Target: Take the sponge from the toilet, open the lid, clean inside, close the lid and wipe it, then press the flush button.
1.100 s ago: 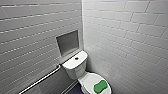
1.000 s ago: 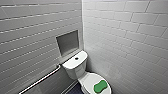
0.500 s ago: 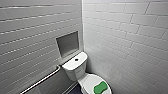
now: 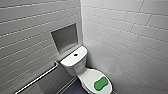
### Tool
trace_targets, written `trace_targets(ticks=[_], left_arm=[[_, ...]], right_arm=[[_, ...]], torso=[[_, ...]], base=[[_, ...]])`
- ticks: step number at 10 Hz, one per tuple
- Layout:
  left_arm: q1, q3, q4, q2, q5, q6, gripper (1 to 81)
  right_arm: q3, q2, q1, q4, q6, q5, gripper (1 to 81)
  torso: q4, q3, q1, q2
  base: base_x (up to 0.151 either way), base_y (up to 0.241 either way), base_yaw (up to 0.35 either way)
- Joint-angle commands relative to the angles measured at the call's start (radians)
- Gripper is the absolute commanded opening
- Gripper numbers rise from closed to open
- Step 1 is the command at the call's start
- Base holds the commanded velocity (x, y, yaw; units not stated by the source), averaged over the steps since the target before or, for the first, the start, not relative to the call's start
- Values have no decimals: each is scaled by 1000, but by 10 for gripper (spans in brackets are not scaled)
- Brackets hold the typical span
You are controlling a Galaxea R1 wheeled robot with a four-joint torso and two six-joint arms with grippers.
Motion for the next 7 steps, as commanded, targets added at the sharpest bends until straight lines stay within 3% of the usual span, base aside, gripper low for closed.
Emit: trace_targets(ticks=[1,7], left_arm=[[14,2,-4,-9,71,2,811],[14,-43,-5,28,68,-1,811]], right_arm=[[-3,-43,106,0,50,-54,811],[-130,32,265,0,148,-57,811]], torso=[[0,3,61,-95],[0,-27,198,-309]], base=[[0,0,0],[0,0,0]])
